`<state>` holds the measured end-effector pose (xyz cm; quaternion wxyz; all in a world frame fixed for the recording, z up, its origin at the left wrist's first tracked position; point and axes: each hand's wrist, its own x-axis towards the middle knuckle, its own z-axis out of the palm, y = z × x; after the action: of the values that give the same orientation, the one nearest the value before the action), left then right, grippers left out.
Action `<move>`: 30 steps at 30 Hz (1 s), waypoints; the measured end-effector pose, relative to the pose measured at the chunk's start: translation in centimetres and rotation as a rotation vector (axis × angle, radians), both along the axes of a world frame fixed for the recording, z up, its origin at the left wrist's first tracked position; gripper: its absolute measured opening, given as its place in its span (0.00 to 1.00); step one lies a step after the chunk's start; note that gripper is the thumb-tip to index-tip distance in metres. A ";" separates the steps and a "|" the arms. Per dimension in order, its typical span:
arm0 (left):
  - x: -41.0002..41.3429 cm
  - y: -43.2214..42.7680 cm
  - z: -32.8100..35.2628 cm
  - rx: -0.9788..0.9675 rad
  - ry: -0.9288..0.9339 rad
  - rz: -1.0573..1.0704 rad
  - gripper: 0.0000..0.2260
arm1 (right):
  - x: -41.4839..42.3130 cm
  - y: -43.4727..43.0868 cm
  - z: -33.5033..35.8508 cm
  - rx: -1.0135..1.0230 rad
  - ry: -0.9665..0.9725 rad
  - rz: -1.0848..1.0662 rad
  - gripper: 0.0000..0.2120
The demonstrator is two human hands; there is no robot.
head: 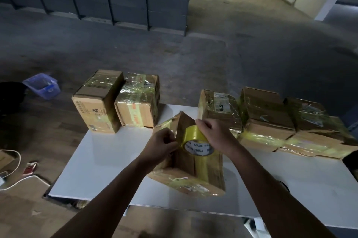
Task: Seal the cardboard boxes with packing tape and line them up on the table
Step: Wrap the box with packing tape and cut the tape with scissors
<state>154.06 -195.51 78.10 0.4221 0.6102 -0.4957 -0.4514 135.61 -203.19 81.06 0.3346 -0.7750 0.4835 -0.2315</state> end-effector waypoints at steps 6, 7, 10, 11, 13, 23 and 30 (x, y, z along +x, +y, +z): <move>3.2 1.4 -3.4 0.074 0.142 0.127 0.04 | 4.0 1.3 -0.7 0.086 0.033 0.071 0.22; 3.6 1.6 -4.0 0.094 0.148 0.144 0.06 | 4.6 1.5 -0.9 0.083 0.062 0.087 0.20; 4.2 2.1 -5.7 0.142 0.090 0.169 0.08 | 6.3 1.7 -2.1 0.044 0.127 0.100 0.17; 4.3 2.2 -6.2 0.136 0.000 0.166 0.07 | 6.8 1.7 -2.6 0.033 0.138 0.098 0.17; 4.4 2.7 -7.0 0.073 -0.309 0.073 0.11 | 7.6 1.6 -3.7 0.017 0.167 0.090 0.18; 4.9 4.0 -8.9 0.030 -1.147 -0.454 0.33 | 6.7 2.2 -6.9 0.287 -0.006 -0.099 0.20; 4.1 4.0 -8.9 0.074 -1.313 -0.479 0.27 | 3.0 0.7 -5.6 0.075 0.251 -0.069 0.22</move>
<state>158.21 -191.52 69.16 -0.0970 0.6445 -0.7535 -0.0865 138.59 -202.48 75.43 0.2920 -0.7678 0.5563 -0.1258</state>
